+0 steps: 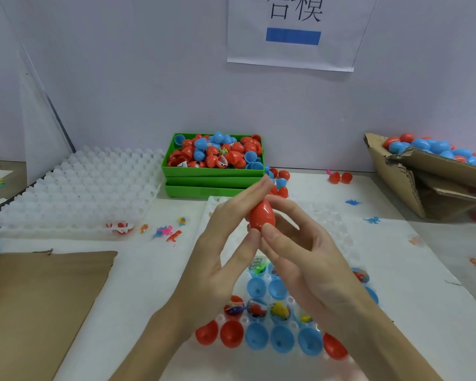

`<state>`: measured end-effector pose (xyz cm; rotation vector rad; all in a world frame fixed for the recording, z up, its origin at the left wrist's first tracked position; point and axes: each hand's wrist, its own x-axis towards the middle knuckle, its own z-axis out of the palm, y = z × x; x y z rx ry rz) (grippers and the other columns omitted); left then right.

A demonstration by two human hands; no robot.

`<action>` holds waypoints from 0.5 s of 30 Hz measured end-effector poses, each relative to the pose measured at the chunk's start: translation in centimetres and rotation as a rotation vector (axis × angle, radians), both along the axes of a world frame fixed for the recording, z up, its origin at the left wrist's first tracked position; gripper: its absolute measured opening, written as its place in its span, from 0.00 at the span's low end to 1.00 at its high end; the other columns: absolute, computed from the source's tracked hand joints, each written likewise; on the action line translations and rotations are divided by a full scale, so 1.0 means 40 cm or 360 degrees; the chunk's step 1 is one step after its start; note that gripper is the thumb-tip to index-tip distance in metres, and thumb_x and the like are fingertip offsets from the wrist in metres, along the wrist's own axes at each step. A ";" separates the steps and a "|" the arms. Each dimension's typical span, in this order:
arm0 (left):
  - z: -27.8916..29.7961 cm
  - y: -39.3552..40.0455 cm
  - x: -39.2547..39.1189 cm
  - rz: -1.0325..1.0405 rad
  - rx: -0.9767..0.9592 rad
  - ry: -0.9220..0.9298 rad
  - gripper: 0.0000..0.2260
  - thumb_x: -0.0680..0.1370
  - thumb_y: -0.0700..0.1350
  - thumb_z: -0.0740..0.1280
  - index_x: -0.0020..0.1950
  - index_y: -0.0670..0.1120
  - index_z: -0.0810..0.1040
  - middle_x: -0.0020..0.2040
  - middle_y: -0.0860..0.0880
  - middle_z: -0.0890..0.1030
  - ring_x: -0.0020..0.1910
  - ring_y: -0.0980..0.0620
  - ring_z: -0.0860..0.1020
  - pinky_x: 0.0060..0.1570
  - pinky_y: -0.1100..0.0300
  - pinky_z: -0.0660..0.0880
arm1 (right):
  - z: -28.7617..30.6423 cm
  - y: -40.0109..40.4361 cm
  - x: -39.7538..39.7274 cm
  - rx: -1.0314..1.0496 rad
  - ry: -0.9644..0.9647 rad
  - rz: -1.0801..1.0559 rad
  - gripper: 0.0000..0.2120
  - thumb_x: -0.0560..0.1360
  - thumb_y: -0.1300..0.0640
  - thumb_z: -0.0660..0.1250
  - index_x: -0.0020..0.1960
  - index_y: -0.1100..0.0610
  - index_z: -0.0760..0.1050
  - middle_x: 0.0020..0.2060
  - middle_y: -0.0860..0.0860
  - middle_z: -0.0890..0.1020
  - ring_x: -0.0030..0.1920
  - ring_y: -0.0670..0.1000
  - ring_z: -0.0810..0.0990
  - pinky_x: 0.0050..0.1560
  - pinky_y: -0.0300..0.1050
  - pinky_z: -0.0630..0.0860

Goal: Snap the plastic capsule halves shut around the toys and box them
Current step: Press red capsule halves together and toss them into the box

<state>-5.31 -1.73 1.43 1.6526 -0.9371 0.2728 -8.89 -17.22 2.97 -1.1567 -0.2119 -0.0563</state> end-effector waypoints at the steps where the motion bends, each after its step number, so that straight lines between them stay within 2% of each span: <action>1: -0.001 0.001 0.000 -0.0009 -0.0011 -0.0003 0.21 0.88 0.44 0.56 0.82 0.49 0.66 0.81 0.54 0.67 0.82 0.48 0.62 0.77 0.57 0.63 | 0.002 -0.001 -0.002 0.0007 -0.0008 0.0032 0.18 0.73 0.53 0.77 0.63 0.48 0.83 0.61 0.54 0.84 0.66 0.54 0.81 0.63 0.40 0.78; 5: 0.001 -0.006 -0.004 0.0087 -0.0082 -0.0097 0.19 0.88 0.52 0.57 0.76 0.47 0.71 0.78 0.51 0.70 0.79 0.45 0.67 0.76 0.52 0.66 | 0.005 0.006 -0.013 0.0049 -0.0029 0.0220 0.19 0.76 0.51 0.75 0.64 0.56 0.82 0.60 0.55 0.85 0.64 0.54 0.82 0.62 0.41 0.78; 8: 0.001 -0.008 -0.011 0.0083 -0.0190 -0.0098 0.19 0.86 0.57 0.58 0.69 0.47 0.74 0.71 0.51 0.77 0.73 0.42 0.74 0.70 0.49 0.73 | -0.004 0.017 -0.018 0.0139 -0.0043 0.0302 0.20 0.78 0.52 0.74 0.64 0.63 0.80 0.56 0.57 0.84 0.61 0.54 0.82 0.62 0.43 0.78; 11: 0.003 -0.008 -0.017 0.0011 -0.0246 -0.0022 0.19 0.86 0.56 0.59 0.66 0.43 0.75 0.65 0.47 0.80 0.69 0.40 0.77 0.66 0.46 0.75 | -0.007 0.021 -0.020 0.0204 -0.0045 0.0285 0.20 0.77 0.53 0.73 0.64 0.64 0.79 0.55 0.59 0.83 0.60 0.56 0.82 0.62 0.44 0.78; 15: 0.014 -0.008 -0.022 -0.0012 -0.0234 0.0002 0.18 0.87 0.54 0.57 0.65 0.42 0.76 0.64 0.47 0.80 0.68 0.39 0.77 0.65 0.49 0.75 | -0.003 0.025 -0.023 0.0211 -0.0122 0.0294 0.20 0.78 0.54 0.71 0.66 0.63 0.78 0.55 0.55 0.84 0.61 0.53 0.82 0.64 0.42 0.77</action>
